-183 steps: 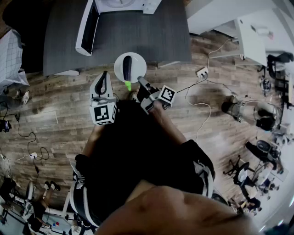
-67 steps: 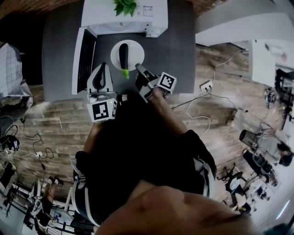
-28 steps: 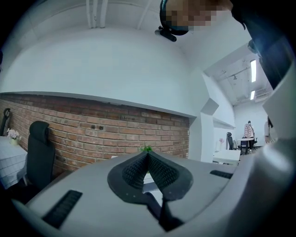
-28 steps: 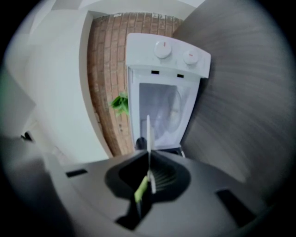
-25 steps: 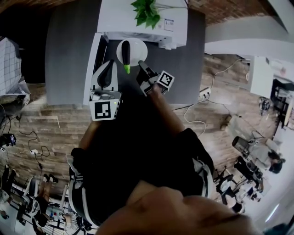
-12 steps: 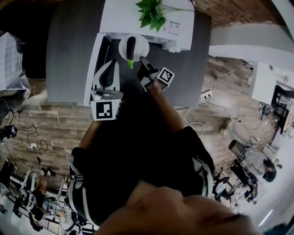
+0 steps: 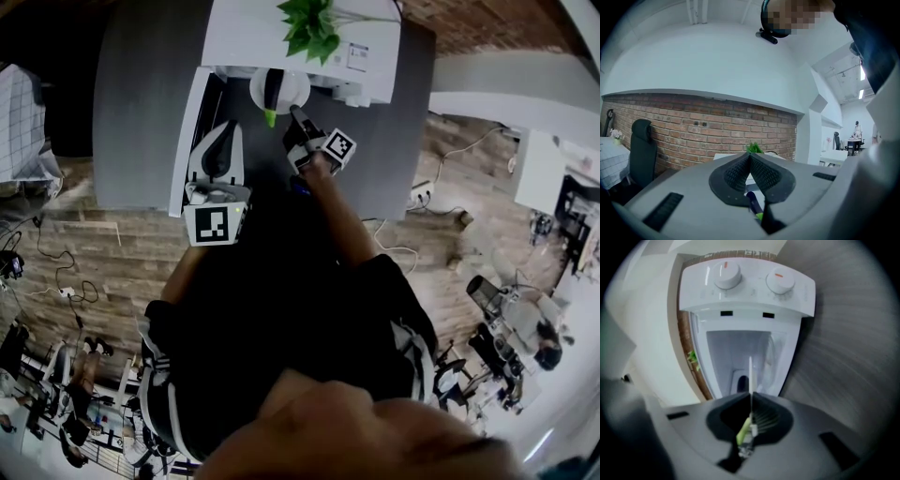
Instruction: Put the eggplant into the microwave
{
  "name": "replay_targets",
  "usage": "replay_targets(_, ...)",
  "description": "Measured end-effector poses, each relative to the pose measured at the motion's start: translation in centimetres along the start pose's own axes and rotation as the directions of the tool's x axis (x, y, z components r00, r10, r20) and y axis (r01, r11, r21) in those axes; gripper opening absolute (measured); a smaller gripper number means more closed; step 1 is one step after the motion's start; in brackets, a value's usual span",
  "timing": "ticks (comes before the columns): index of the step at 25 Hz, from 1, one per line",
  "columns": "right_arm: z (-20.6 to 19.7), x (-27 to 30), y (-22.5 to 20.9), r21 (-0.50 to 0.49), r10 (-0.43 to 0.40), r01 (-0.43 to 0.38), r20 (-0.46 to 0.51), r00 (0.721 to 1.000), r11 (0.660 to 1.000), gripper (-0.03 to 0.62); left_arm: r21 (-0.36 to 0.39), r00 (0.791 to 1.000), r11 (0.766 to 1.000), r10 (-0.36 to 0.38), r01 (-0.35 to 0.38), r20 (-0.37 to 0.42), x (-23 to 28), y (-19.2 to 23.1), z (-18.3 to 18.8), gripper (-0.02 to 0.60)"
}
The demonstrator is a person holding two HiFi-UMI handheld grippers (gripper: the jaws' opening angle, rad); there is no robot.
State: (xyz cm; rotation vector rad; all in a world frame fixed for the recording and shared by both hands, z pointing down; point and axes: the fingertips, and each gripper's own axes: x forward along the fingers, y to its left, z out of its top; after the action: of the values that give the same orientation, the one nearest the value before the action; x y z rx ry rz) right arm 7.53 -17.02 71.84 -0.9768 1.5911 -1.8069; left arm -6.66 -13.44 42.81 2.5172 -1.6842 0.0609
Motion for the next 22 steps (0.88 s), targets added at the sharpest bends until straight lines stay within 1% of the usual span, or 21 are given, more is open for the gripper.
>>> replay_targets(5, 0.9, 0.8, -0.9, 0.002, -0.016, 0.016, 0.011, 1.000, 1.000, 0.037, 0.009, 1.000, 1.000, -0.004, 0.004, -0.007, 0.3, 0.0, -0.3, 0.034)
replay_targets(12, 1.2, 2.6, -2.1, 0.047, -0.009, 0.008, 0.025, 1.000, 0.999, 0.037, -0.006, 1.000, 1.000, 0.004, -0.004, -0.021, 0.7, 0.3, -0.9, 0.034)
replay_targets(17, 1.4, 3.5, -2.8, 0.039, -0.028, 0.027, 0.026, 0.999, 0.999, 0.037, 0.002, 1.000, 1.000, 0.004, -0.004, -0.023, 0.8, 0.5, -1.0, 0.034)
replay_targets(22, 2.4, 4.3, -3.0, 0.046, -0.017, 0.014, 0.053, 0.998, 0.999, 0.037, 0.001, 0.999, 1.000, 0.010, -0.010, -0.030, 0.9, 0.7, -1.0, 0.034)
